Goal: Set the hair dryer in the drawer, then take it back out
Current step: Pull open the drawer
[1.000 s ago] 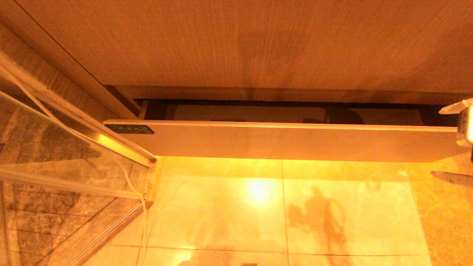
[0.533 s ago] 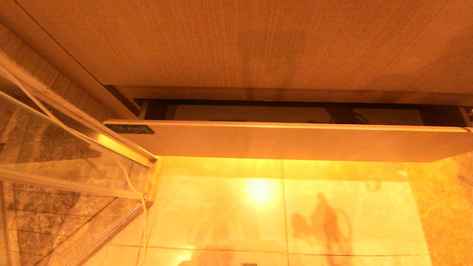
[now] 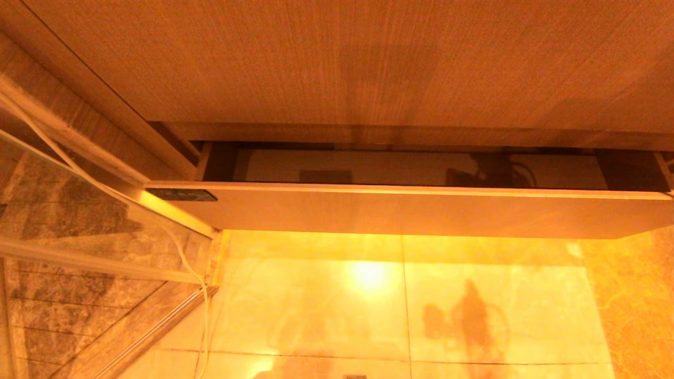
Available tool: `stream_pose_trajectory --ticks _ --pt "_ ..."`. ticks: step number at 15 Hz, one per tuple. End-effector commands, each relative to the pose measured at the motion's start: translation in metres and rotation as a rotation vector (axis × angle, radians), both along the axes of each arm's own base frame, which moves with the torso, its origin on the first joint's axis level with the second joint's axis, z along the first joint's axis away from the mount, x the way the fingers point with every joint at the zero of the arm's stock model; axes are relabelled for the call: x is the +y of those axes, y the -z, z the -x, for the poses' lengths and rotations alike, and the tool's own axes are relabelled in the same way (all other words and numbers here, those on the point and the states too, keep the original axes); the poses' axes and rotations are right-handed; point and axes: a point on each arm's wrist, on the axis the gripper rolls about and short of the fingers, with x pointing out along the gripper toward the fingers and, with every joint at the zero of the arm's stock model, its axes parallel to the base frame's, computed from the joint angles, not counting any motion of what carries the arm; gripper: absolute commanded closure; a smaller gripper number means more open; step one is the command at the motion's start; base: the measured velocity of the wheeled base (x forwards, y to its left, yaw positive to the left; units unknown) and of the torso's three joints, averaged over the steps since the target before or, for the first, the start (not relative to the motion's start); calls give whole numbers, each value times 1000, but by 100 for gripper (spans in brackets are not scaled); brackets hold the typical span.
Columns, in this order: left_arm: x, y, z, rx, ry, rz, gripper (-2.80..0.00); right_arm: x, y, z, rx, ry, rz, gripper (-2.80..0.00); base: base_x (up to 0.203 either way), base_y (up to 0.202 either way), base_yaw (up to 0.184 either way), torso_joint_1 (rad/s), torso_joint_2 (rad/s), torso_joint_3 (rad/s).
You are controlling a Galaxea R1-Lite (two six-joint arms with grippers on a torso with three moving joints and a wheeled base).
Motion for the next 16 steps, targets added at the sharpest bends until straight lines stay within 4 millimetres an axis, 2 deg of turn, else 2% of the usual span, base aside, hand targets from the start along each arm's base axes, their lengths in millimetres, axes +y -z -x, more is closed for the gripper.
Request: stream_pose_trajectory --ticks 1,3,10,12,14,16 --pt "0 0 0 2 0 0 0 1 1 -9 40 11 -18 -280 0 0 0 0 0 0" --pt "0 0 0 2 0 0 0 3 3 -21 71 37 -74 -280 0 0 0 0 0 0" --pt "0 0 0 2 0 0 0 11 8 -98 164 74 -204 -280 0 0 0 0 0 0" --pt "0 0 0 2 0 0 0 11 7 -101 165 82 -222 -280 0 0 0 0 0 0" --pt "0 0 0 2 0 0 0 10 17 -126 220 118 -245 -280 0 0 0 0 0 0" --pt "0 0 0 2 0 0 0 5 11 -133 200 139 -265 -280 0 0 0 0 0 0"
